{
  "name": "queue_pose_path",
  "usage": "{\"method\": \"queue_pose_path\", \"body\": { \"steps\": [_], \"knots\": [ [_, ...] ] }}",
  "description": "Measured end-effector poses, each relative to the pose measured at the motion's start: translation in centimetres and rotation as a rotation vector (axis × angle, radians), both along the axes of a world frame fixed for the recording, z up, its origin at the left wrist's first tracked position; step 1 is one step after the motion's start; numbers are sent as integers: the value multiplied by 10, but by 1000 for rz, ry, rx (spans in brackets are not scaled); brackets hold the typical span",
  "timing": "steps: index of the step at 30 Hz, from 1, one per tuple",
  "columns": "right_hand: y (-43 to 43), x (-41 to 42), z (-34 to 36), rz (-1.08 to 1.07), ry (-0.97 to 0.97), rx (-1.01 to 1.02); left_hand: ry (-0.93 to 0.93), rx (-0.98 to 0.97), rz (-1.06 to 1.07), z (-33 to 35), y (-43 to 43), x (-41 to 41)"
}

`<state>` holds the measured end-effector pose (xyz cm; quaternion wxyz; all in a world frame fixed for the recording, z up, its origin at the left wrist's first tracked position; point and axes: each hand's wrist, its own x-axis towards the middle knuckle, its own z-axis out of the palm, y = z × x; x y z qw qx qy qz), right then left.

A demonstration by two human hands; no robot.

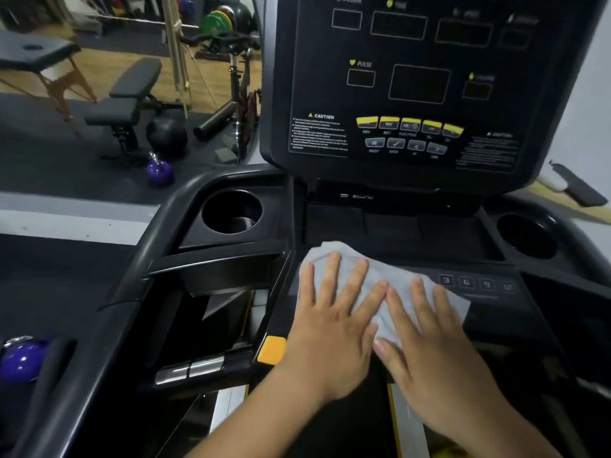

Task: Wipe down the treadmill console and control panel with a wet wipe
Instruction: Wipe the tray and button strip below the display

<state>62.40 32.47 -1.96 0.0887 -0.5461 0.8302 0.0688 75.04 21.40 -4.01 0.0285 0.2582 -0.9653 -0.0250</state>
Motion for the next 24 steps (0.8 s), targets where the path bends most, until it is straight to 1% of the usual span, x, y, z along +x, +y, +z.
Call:
{"method": "queue_pose_path", "body": {
  "steps": [2, 5, 8, 12, 15, 18, 21, 24],
  "knots": [
    [8, -12, 3, -10, -11, -15, -57, 23, -49, 4, 7, -12],
    [0, -45, 5, -76, 4, -80, -46, 56, -91, 14, -3, -44],
    [-1, -60, 3, -116, 15, -48, -62, 55, -105, 16, -5, -64],
    [35, -42, -12, -83, -51, -91, -61, 69, -178, 6, 26, -48],
    [55, -47, -13, -81, -21, -86, -56, 103, -194, 6, 38, -46],
    [43, -76, -8, -159, -64, -103, -85, 94, -198, 15, 30, -77],
    [24, -93, -6, -219, -68, -148, -106, 34, -184, 19, 23, -107],
    [39, -81, -14, -175, -80, -149, -131, 9, -197, 13, 32, -101]
  ]
}}
